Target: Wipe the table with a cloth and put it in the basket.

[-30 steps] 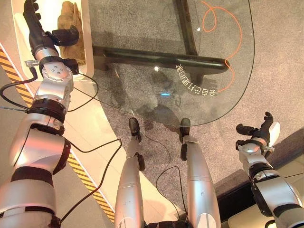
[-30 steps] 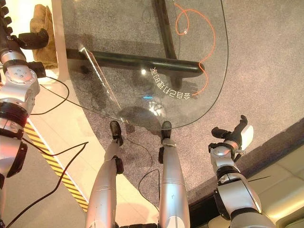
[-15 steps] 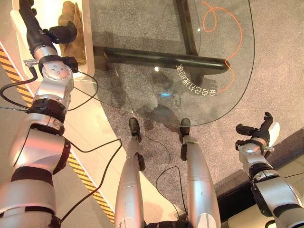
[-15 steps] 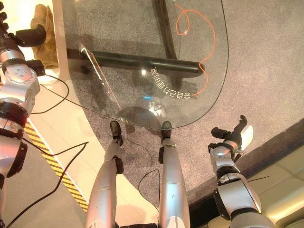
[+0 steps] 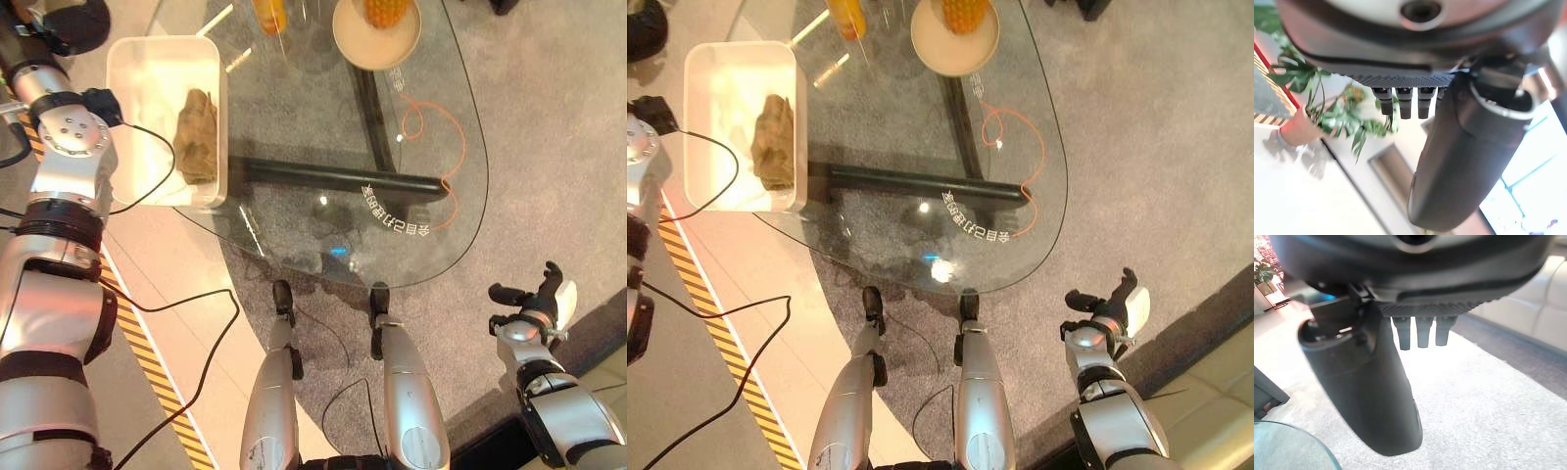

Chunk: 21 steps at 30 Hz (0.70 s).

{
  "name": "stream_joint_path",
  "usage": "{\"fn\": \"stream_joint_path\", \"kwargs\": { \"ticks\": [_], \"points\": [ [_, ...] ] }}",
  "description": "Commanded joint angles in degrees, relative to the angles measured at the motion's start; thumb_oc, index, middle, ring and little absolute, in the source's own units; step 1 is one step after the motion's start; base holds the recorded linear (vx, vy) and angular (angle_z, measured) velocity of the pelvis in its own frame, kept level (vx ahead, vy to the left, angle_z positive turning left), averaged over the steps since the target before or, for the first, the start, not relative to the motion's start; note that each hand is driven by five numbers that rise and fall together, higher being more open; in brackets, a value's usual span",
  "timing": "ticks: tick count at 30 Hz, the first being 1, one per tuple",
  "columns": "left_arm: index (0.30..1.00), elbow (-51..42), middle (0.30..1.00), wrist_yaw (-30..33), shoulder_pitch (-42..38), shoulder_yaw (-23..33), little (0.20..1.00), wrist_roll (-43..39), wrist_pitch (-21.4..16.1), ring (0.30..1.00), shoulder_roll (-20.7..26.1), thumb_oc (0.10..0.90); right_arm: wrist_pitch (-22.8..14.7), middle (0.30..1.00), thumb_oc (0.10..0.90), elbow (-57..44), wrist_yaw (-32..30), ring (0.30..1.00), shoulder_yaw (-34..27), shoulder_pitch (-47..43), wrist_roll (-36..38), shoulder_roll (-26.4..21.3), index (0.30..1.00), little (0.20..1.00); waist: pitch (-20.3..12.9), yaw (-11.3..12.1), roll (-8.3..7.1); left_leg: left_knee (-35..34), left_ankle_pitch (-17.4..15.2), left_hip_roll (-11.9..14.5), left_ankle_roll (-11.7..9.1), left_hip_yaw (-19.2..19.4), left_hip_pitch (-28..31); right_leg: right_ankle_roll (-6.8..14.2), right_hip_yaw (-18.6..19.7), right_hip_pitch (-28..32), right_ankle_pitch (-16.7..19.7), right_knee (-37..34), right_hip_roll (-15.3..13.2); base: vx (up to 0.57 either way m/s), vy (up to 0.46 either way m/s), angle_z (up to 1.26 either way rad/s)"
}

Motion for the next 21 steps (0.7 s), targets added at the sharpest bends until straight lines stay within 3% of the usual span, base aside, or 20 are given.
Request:
{"fn": "stream_joint_path", "kwargs": {
  "ticks": [1, 8, 12, 17, 21],
  "points": [
    [0.900, 0.4, 0.900, -1.6, 2.1, 4.8, 0.900, -2.7, -5.7, 0.900, 6.0, 0.800, -1.4, 0.900, 0.800, 3.0, 0.4, 0.900, -2.3, 6.3, 0.5, -3.5, 0.900, 0.900, -9.6, 0.8, -1.45, -0.9, -7.6, -2.2, -0.7, 2.0, 3.6, 2.7, 1.2, 7.0, 6.3, -16.8, -0.7, 0.03, -0.015, 0.04],
    [0.900, -0.4, 0.900, -9.1, 16.4, 12.8, 0.900, -5.0, -6.8, 0.900, 6.1, 0.800, -1.8, 0.900, 0.800, 4.4, 3.5, 0.900, -5.7, 12.9, 0.3, -3.7, 0.900, 0.900, -15.8, 2.3, -0.92, -3.6, -8.7, -2.6, -0.6, 1.8, 11.4, 3.3, -0.3, 16.2, 6.2, -21.4, -1.4, 0.01, -0.008, 0.02],
    [0.900, -0.8, 0.900, -13.5, 26.7, 19.1, 0.900, -5.5, -6.9, 0.900, 4.4, 0.800, 0.1, 0.900, 0.800, 4.9, 6.4, 0.900, -7.2, 16.7, -0.1, -3.0, 0.900, 0.900, -19.9, 3.2, -1.09, -3.7, -9.7, -2.5, -0.5, 1.5, 15.2, 3.5, -1.1, 20.7, 5.9, -22.2, -1.8, 0.08, -0.016, 0.09],
    [0.900, -0.6, 0.900, -21.1, 43.1, 26.3, 0.900, -1.6, -5.0, 0.900, -2.4, 0.800, 4.1, 0.900, 0.800, 6.2, 10.5, 0.900, -9.5, 21.6, -3.0, -0.9, 0.900, 0.900, -25.3, 5.0, -1.55, -4.0, -11.1, -1.9, -0.6, 0.6, 20.1, 4.2, -2.6, 26.9, 5.9, -24.2, -2.5, 0.15, -0.031, 0.13],
    [0.900, 2.0, 0.900, -25.6, 53.6, 27.8, 0.900, 0.9, -4.3, 0.900, -8.7, 0.800, 6.1, 0.900, 0.800, 6.8, 13.1, 0.900, -10.4, 24.6, -5.4, 0.5, 0.900, 0.900, -27.1, 5.8, -1.99, -4.0, -11.9, -1.5, -0.8, 0.4, 22.0, 5.1, -4.0, 29.7, 6.5, -25.9, -3.0, 0.06, -0.014, 0.06]
  ]
}}
